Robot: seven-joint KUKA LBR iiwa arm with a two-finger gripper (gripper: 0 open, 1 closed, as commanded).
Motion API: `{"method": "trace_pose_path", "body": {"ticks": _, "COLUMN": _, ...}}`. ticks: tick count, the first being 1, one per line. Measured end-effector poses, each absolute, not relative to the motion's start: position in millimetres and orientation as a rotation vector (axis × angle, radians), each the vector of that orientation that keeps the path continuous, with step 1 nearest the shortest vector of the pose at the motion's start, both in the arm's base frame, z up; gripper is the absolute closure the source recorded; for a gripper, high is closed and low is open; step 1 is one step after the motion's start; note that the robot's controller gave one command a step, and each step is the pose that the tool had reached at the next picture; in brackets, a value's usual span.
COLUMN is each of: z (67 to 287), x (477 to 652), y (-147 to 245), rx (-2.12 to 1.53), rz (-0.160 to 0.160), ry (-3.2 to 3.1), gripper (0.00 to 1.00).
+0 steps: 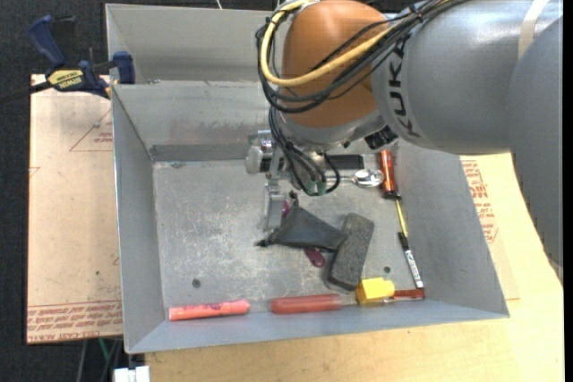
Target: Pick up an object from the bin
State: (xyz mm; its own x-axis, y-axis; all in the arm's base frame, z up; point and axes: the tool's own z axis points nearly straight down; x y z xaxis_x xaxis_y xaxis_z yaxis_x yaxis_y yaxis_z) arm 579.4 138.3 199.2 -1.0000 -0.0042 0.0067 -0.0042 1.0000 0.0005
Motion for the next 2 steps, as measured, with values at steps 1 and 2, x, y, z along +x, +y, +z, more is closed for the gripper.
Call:
{"method": "trace_pose_path", "body": {"ticks": 1, "z": 203.9, "x": 581.1, "y": 137.0, "rx": 0.000, "rz": -0.002, "ry": -3.143, "gripper": 0.00}}
{"method": "trace_pose_path", "body": {"ticks": 2, "z": 70.0, "x": 566.1, "y": 47.1, "rx": -0.081, "rz": -0.003, "ry": -3.140, "gripper": 0.00}}
